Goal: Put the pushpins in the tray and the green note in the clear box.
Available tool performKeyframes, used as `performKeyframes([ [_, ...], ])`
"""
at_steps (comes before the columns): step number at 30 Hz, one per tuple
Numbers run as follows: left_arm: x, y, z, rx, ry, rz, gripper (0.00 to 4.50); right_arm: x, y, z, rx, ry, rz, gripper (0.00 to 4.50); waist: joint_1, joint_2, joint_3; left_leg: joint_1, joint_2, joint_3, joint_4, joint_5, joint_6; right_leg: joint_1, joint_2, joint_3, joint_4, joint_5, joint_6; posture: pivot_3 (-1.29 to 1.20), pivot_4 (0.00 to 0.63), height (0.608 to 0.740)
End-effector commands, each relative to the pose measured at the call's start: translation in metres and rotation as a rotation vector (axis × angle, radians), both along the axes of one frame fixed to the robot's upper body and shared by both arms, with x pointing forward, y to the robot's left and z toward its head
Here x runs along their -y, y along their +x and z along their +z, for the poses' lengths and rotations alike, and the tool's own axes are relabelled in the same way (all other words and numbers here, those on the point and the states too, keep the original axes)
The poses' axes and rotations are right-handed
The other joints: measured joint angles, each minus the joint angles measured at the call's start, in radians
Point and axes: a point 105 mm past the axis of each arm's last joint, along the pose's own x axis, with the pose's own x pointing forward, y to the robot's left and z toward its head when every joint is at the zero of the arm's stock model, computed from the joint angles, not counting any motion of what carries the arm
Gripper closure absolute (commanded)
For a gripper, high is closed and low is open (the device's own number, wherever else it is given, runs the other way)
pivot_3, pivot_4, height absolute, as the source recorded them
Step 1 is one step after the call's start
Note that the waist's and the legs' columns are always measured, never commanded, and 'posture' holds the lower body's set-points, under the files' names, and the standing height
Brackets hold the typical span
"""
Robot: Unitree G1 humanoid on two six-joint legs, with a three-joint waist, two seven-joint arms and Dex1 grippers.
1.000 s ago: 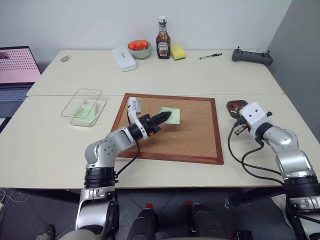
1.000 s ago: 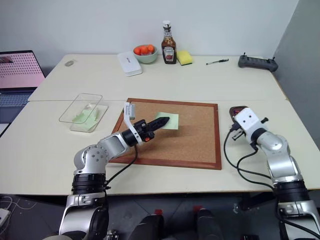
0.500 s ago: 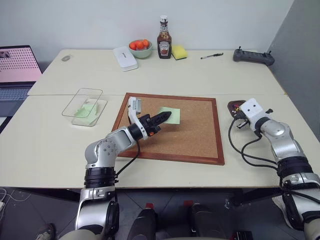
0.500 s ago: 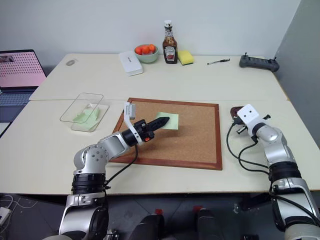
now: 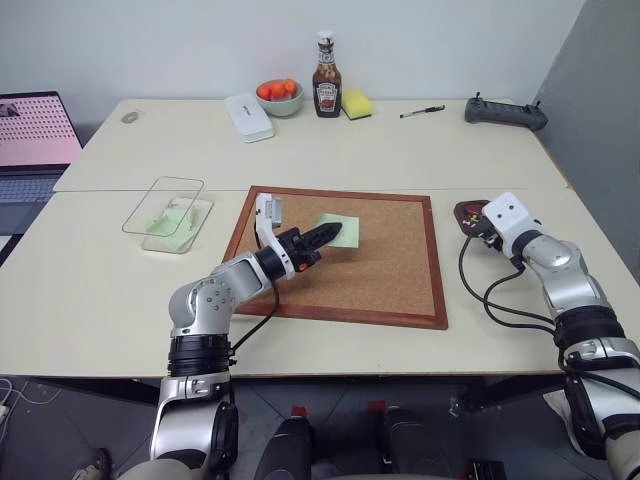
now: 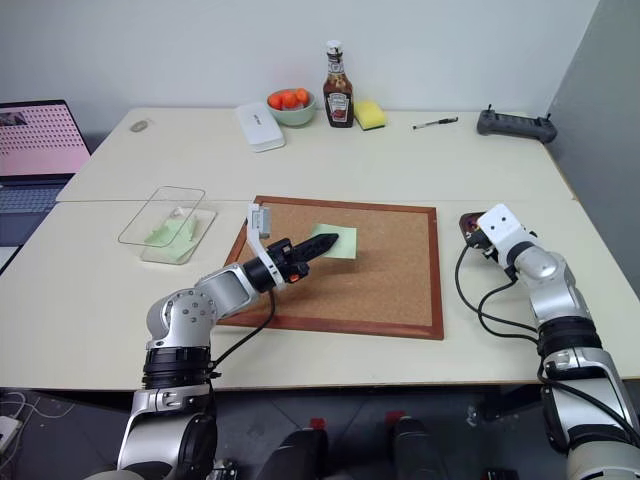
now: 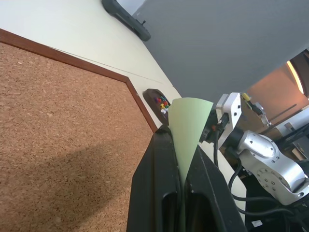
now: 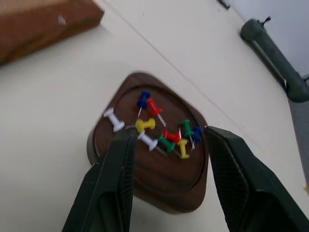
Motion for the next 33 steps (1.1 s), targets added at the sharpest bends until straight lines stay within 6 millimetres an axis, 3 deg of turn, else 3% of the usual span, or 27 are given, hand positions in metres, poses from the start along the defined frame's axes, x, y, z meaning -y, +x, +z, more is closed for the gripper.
performKeyframes([
  [1, -0.026, 0.002, 0.038, 0.123, -0.019, 0.091, 4.5, -0.017, -0.011, 0.053, 0.134, 0.093, 0.129, 2.19, 0.0, 0.0, 0.0, 0.0, 0.0, 0.0, 0.0, 0.0, 0.0, 0.0, 0.0, 0.0, 0.0, 0.0, 0.0, 0.0, 0.15, 0.74],
  [3, -0.044, 0.002, 0.047, 0.154, 0.005, 0.156, 4.5, -0.04, -0.021, 0.066, 0.157, 0.15, 0.252, 2.19, -0.002, 0.0, 0.0, 0.0, 0.001, 0.0, 0.0, 0.0, 0.0, 0.0, 0.0, 0.0, 0.0, 0.0, 0.0, 0.0, 0.15, 0.74],
  [8, -0.116, 0.005, 0.064, 0.258, 0.246, 0.45, 4.5, -0.129, -0.066, 0.08, 0.101, 0.319, 0.696, 2.19, -0.013, 0.0, 0.0, 0.001, 0.003, -0.001, 0.0, 0.0, 0.0, 0.0, 0.002, -0.001, 0.0, 0.0, 0.0, 0.0, 0.15, 0.74],
  [15, -0.21, 0.015, 0.079, 0.321, 0.61, 0.785, 4.5, -0.204, -0.096, 0.073, -0.07, 0.344, 0.999, 2.19, -0.003, -0.001, 0.0, 0.001, 0.002, -0.001, 0.0, 0.0, 0.0, 0.0, 0.002, -0.001, 0.0, 0.0, 0.0, 0.0, 0.15, 0.74],
  [18, -0.24, 0.025, 0.076, 0.301, 0.703, 0.875, 4.5, -0.231, -0.094, 0.07, -0.111, 0.288, 1.043, 2.19, 0.001, -0.001, 0.001, 0.0, 0.002, -0.001, -0.001, 0.0, 0.0, -0.002, 0.002, -0.002, 0.001, 0.0, 0.0, 0.0, 0.15, 0.74],
  [27, -0.267, 0.048, 0.067, 0.235, 0.786, 0.958, 4.5, -0.246, -0.083, 0.073, -0.084, 0.223, 1.022, 2.19, 0.009, -0.003, 0.0, -0.008, -0.001, -0.003, 0.0, 0.0, 0.0, -0.008, -0.002, -0.003, -0.001, 0.0, 0.0, 0.0, 0.15, 0.74],
  [33, -0.264, 0.055, 0.049, 0.171, 0.804, 0.906, 4.5, -0.247, -0.079, 0.074, -0.072, 0.224, 0.996, 2.19, -0.004, -0.003, -0.001, -0.015, 0.0, -0.003, 0.0, 0.002, -0.003, -0.016, -0.001, -0.003, 0.002, 0.003, -0.004, 0.0, 0.15, 0.74],
])
